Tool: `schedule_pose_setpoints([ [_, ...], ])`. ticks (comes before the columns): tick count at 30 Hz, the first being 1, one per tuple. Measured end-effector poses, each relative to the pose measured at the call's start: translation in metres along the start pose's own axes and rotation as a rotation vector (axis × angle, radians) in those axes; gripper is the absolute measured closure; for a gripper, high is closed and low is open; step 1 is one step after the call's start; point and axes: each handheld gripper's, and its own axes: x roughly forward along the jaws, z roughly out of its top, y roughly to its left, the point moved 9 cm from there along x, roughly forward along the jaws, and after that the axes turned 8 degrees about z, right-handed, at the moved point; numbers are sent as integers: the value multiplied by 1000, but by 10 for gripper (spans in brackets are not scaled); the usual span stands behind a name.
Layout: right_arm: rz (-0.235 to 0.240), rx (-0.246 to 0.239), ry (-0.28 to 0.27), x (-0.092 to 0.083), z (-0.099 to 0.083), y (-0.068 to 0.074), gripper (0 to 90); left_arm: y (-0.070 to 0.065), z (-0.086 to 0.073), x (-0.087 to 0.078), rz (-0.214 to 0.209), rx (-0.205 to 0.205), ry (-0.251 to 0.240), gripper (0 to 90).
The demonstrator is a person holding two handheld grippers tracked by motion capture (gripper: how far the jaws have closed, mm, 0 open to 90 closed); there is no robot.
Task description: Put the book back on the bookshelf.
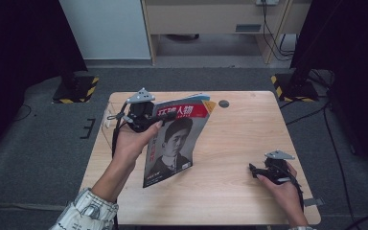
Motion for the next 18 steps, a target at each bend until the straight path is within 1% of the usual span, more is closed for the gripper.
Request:
schedule_pose_setpoints([
  [2,0,0,0,0,0,0,166,4,-2,-3,5,-6,0,864],
  [7,0,3,-2,0,0,0,166,9,-4,-7,11,-16,-5,864],
  [18,-2,3,-3,0,0,0,166,21,-7,-20,31,-25,-12,864],
])
